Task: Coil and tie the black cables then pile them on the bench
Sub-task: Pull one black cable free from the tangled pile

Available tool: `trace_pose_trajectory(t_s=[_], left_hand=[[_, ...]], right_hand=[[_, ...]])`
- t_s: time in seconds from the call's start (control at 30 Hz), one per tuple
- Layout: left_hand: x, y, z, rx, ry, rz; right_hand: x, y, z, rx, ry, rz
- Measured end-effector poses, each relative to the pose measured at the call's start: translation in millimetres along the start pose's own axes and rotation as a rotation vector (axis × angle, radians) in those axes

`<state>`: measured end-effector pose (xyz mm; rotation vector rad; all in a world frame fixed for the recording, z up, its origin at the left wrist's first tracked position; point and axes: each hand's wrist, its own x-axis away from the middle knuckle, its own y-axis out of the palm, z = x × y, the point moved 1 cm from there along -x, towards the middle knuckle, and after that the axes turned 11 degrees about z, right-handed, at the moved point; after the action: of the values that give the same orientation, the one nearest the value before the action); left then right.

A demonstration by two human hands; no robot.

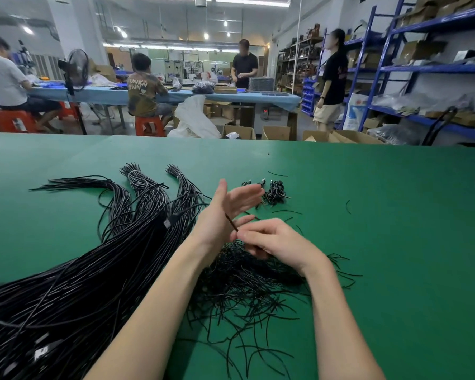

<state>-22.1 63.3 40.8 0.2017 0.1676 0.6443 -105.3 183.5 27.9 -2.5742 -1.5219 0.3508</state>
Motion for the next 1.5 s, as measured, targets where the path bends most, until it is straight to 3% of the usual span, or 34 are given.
trace_pose_trajectory(t_s=[0.23, 0.4, 0.53, 0.67, 0.77, 0.97, 1.1, 1.2, 1.37, 1.5], left_hand=[[-1.1, -9.6, 4.6, 0.188, 0.003, -0.019], [8.0, -14.5, 17.9, 0.362, -0.037, -0.270], [14.0, -24.6, 24.7, 0.341, -0.058, -0.426], [17.5, -22.0, 29.6, 0.189, -0.116, -0.589], [20.2, -17.5, 26.1, -0.086, -0.182, -0.626], [22.4, -3.6, 16.0, -0.494, -0.340, -0.714], [17.5, 0.7, 8.8, -0.605, -0.337, -0.531], [14.2, 4.1, 6.1, -0.492, -0.227, -0.358], [7.0, 3.2, 10.3, -0.163, -0.141, -0.112], [6.6, 2.0, 17.2, 0.164, -0.111, -0.048]], right_hand=[[-1.3, 1.9, 0.3, 0.263, 0.046, -0.004], [-4.7, 1.4, 10.3, 0.591, 0.087, 0.304], [-6.2, -4.5, 18.4, 0.601, 0.016, 0.428], [-7.3, -11.0, 14.7, 0.599, -0.024, 0.396], [-11.0, -18.8, 14.0, 0.621, -0.056, 0.317], [-8.4, -28.2, -1.0, 0.642, -0.125, 0.516], [-6.2, -24.6, -20.2, 0.761, -0.186, 0.682], [-8.4, -17.9, -33.1, 0.564, -0.243, 0.650], [-5.5, -14.4, -41.4, 0.210, -0.250, 0.194], [-1.0, -14.3, -29.0, 0.123, -0.063, 0.015]])
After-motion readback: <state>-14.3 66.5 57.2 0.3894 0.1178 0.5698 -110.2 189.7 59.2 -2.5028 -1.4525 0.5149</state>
